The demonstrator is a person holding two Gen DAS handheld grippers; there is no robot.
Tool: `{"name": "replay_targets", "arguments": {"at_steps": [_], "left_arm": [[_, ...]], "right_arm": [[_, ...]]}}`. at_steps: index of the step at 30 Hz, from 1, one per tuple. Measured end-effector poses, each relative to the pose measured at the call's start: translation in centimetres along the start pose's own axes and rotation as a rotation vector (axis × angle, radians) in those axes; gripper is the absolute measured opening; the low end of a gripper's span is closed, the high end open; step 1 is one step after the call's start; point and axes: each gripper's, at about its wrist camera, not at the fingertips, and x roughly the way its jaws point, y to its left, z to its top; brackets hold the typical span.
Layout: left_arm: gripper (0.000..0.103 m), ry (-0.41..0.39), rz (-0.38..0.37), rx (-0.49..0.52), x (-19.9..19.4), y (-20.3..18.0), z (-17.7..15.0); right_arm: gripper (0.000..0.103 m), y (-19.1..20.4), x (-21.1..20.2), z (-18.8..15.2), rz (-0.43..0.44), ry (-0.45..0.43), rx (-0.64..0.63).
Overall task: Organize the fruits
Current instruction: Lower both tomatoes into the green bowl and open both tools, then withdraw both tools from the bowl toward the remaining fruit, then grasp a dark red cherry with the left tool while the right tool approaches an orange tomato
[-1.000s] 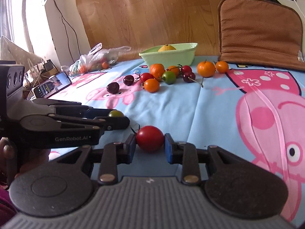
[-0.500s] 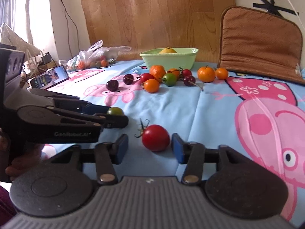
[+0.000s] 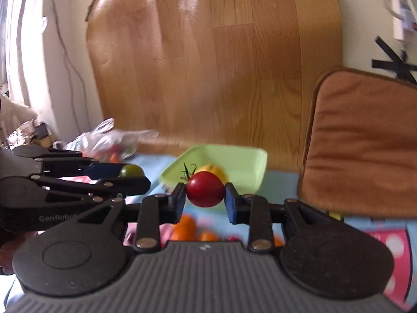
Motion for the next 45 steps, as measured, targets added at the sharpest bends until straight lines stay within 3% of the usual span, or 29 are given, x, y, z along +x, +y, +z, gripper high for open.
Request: {"name": "replay_targets", "arguments": {"at_steps": [5,11,16,17,23,26,31,36,40,45], "left_arm": [[0.028,0.113,0.003,-0.158,6.5,3.9,0.4],[0.028,0.187,0.024,-0.155,9.8,4.2,-1.0],[0.032,0.203,0.057,-0.149,10.1,4.0,-1.5],[0.033,0.199,0.057,-0.152,10.0,4.1,-1.4],[0.039,0.101,0.032,-0.16,4.1,4.2,-2.0],[0.041,0.054,0.016,-0.164,-0.4,4.0,-4.3],[0.045,0.031,0.063,-0.141,-4.9,2.0,-9.6],[0.049,0.074,0.104,-0.111,-5.5,-0.4,-12.8],[0.05,0.078,0.16,-0.089,-4.7,-0.7,-13.5],[0.052,0.088,0.159,-0.106,-3.8,-0.2,-13.3]], "right_arm": [[0.035,-1.8,5.8,-0.3,-0.021,0.109,0.015],[0.035,-2.0,8.6,-1.7,0.0,0.164,-0.004],[0.038,-1.5,9.5,-1.8,-0.019,0.174,-0.026],[0.044,-1.6,9.3,-1.8,-0.017,0.171,-0.019],[0.044,-1.2,4.9,-1.9,-0.006,0.104,0.007],[0.044,-0.4,1.2,-3.9,0.037,0.078,0.021],[0.044,1.8,-3.2,-8.8,0.083,0.064,0.076],[0.044,3.7,-2.9,-11.3,0.077,0.109,0.125],[0.044,4.8,-1.6,-11.0,0.059,0.14,0.086],[0.044,5.3,-0.5,-11.1,0.038,0.156,0.067]]}}
